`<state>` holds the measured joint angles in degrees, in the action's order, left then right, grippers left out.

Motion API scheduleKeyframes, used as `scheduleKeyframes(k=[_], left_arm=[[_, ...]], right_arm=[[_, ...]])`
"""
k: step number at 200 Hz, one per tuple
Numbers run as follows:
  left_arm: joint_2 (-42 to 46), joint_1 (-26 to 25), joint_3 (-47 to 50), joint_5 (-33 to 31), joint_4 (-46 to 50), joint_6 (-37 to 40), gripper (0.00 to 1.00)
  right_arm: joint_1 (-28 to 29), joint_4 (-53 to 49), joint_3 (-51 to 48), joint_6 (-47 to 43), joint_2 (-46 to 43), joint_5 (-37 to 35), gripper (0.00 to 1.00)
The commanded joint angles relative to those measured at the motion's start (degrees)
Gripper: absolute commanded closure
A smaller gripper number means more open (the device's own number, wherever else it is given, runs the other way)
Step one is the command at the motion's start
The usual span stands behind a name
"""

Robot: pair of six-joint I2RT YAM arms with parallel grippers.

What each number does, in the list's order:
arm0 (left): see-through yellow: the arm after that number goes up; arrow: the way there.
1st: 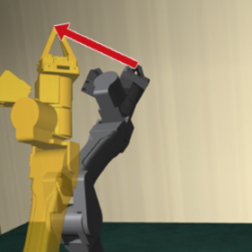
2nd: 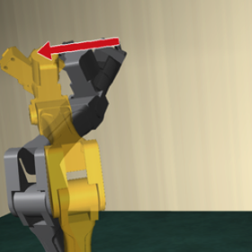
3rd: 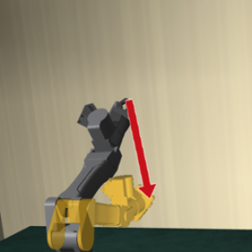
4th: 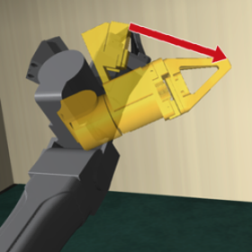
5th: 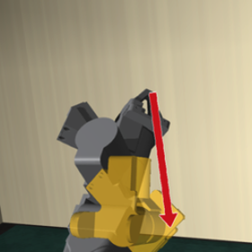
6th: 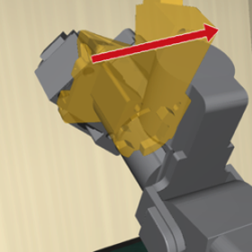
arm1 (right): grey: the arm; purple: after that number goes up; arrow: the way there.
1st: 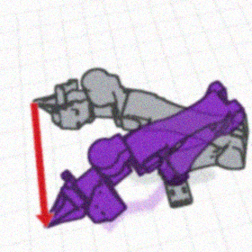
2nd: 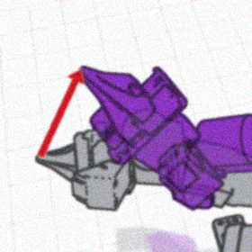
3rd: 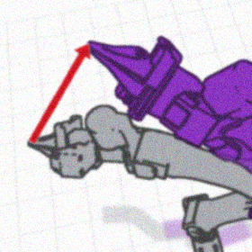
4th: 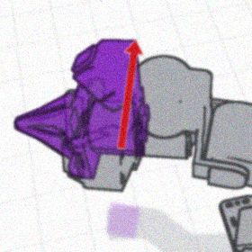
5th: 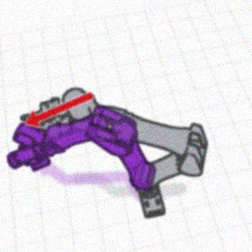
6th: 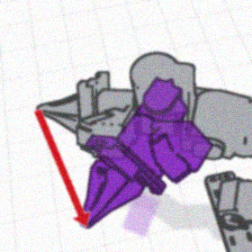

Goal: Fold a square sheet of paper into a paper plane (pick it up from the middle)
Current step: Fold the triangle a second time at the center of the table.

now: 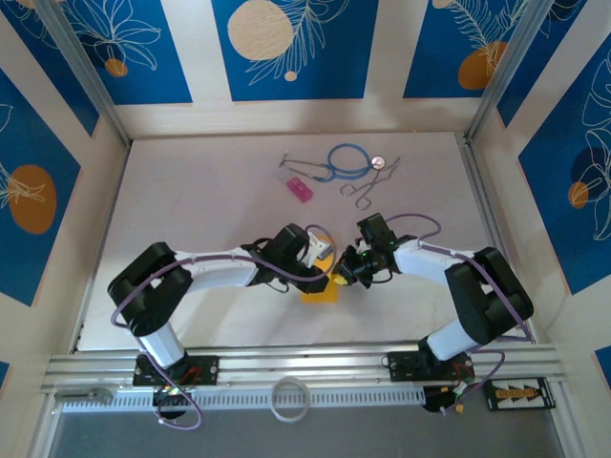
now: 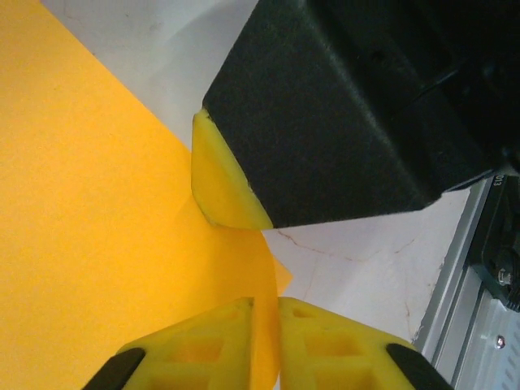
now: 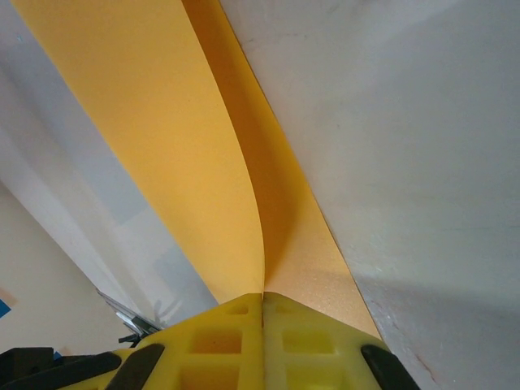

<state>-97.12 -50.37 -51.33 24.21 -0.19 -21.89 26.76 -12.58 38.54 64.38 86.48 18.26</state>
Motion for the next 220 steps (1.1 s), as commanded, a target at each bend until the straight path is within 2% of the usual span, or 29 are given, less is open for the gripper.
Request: scheduleKeyframes(k=[1,41,83,105,128,155,185,220], left_arm=[[1.0,0.6,-1.4,1.1,0.4,1.4,0.89],[1.0,0.6,-1.0,0.7,0.3,1.1,1.0],[0.8,0.6,-0.6,1.2,-1.5,-1.4,1.0],[0.4,0.6,-0.3,1.7,-4.1,-4.6,1.0],[-0.5,0.6,0.1,1.6,-7.3,-8.8,1.0],[-1.7,0.6,0.8,2.2,-11.6,-12.9,1.0],[-2.2,0.6,0.9,1.5,-11.4,-13.3,1.0],[-2.1,0.6,0.9,1.1,-10.1,-12.5,1.0]], right_arm=[[0.0,-1.5,1.5,-1.0,0.4,1.4,0.94],[0.0,-1.7,1.3,-1.2,-1.0,0.8,0.88],[0.2,-5.6,0.1,-2.8,-7.0,-4.9,0.72],[-0.1,-7.3,-2.5,-3.2,-11.6,-8.6,0.7],[-0.1,-5.3,-6.0,-3.5,-15.5,-10.0,0.72],[0.2,-2.6,-8.5,-3.6,-17.2,-9.3,0.85],[0.1,-0.1,-8.9,-3.5,-15.1,-5.3,0.95],[1.1,3.9,-8.7,-3.0,-11.3,-3.7,0.98]])
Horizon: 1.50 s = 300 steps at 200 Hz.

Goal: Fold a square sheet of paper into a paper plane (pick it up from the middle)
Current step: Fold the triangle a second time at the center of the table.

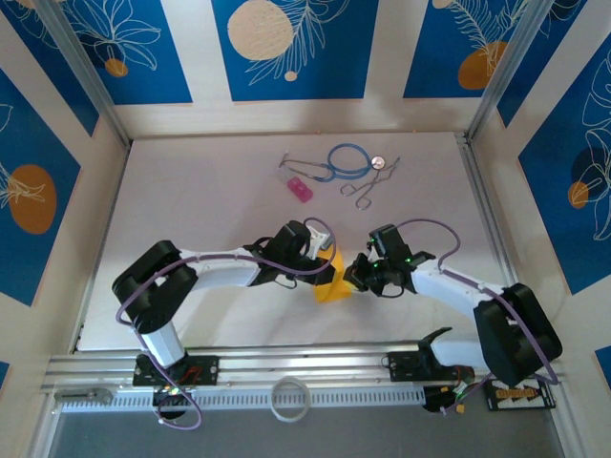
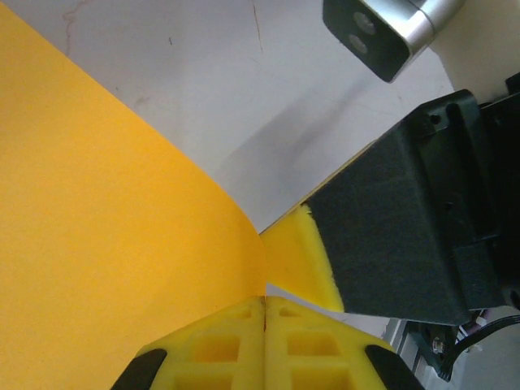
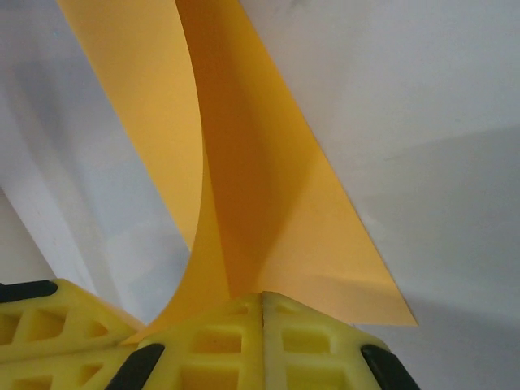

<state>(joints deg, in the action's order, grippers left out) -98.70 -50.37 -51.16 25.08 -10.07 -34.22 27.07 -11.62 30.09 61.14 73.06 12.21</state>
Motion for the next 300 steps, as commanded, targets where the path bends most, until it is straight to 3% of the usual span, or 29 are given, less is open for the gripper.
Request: scheduleKeyframes(k=[1,54,108,300], left_arm=[[-0.6,0.6,0.7,0.2,-0.2,-0.1,1.0],[-0.7,0.6,0.9,-0.1,-0.2,-0.1,1.0],[-1.3,1.3,1.5,-0.7,0.1,0.3,1.0],[-3.7,4.3,-1.9,-8.3,9.9,10.1,1.0]], right_arm=[[0.8,2.9,-0.2,0.2,2.2,2.3,0.98],[1.0,5.5,-0.8,-0.2,7.3,2.4,0.99],[0.4,1.3,-1.2,-3.0,11.0,0.5,1.0],[0.4,-1.2,0.1,-4.2,10.8,0.2,1.0]])
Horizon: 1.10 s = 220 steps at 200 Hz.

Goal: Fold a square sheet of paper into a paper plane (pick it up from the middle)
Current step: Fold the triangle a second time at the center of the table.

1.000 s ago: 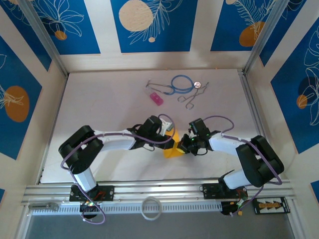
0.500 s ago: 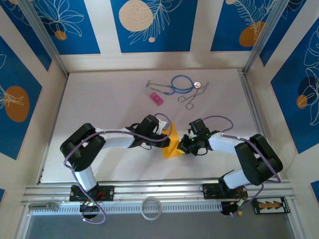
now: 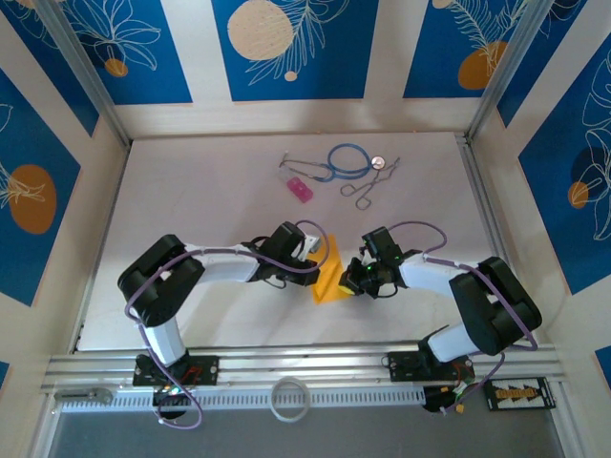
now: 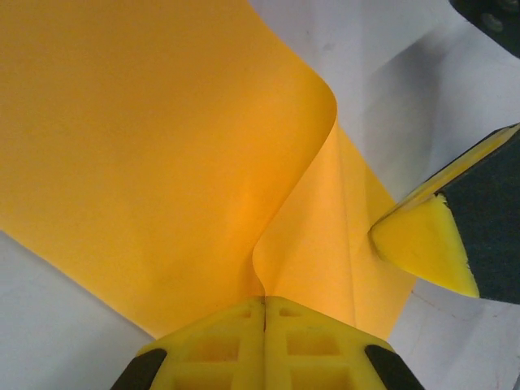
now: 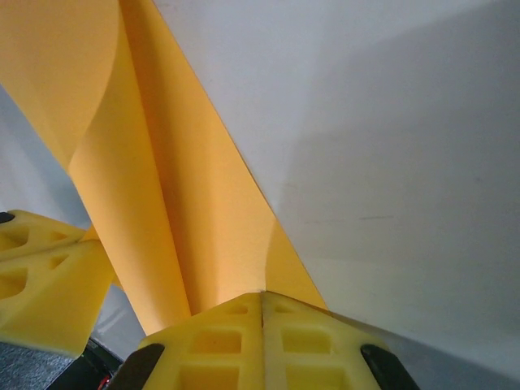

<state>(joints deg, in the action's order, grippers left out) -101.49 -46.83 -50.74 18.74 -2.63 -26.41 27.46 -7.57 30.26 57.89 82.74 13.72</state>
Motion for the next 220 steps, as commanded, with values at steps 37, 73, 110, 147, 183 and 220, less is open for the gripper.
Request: scheduleKeyframes(k=[37,73,110,147,183,220], left_arm=[[-1.4,0.8,-3.6,-3.5,4.1,3.6,1.0],[-2.0,0.7,-4.6,-3.8,5.6,4.7,1.0],[-2.0,0.7,-4.5,-4.4,5.5,5.1,1.0],[-2.4,0.8,-5.1,-4.4,6.0,5.5,1.0],[-2.7,0.8,-5.2,-4.2,5.8,5.7,1.0],[-3.0,0.8,-4.9,-4.7,4.8,5.8,1.0]], right_arm=[[0.0,-5.6,0.4,-1.2,1.4,-1.2,1.0],[0.1,-5.6,0.5,-1.1,1.5,-1.1,1.0],[0.1,-5.7,0.7,-1.2,1.8,-1.0,1.0],[0.1,-5.9,0.8,-1.3,1.8,-0.9,1.0],[0.2,-5.8,0.7,-1.2,1.8,-0.9,1.0],[0.2,-5.8,0.7,-1.3,2.0,-0.8,1.0]])
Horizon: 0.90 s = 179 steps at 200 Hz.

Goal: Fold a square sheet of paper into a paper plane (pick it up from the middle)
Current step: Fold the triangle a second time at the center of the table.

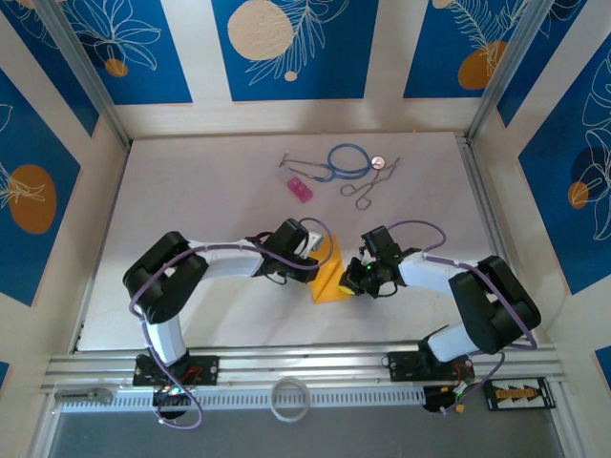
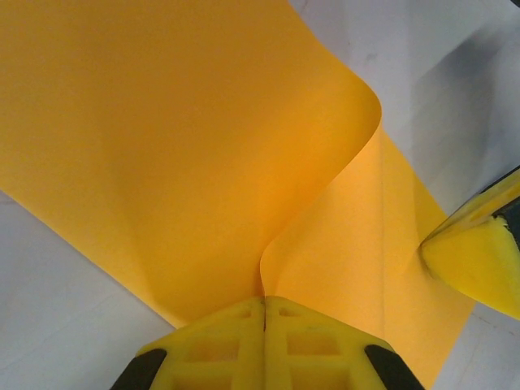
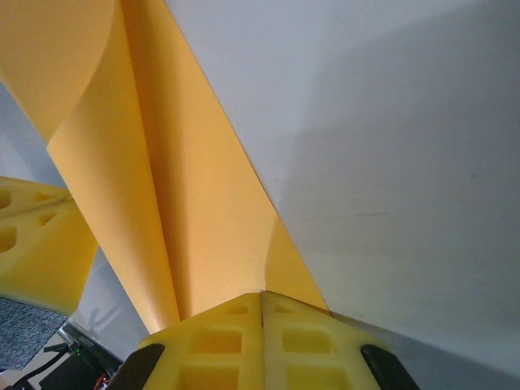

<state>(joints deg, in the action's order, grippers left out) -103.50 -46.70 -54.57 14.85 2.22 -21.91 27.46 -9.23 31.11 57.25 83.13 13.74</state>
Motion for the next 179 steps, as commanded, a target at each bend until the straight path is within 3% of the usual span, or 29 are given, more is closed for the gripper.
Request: scheduleKeyframes(k=[1,179], left_arm=[[-1.0,0.6,-1.1,-0.8,0.0,1.3,1.0],[-2.3,0.6,0.1,-0.4,-1.1,1.7,1.0]], right_arm=[[0.2,-4.1,-0.2,-0.7,1.6,-0.9,1.0],[-0.1,-5.2,0.5,-1.8,2.0,-0.8,1.0]])
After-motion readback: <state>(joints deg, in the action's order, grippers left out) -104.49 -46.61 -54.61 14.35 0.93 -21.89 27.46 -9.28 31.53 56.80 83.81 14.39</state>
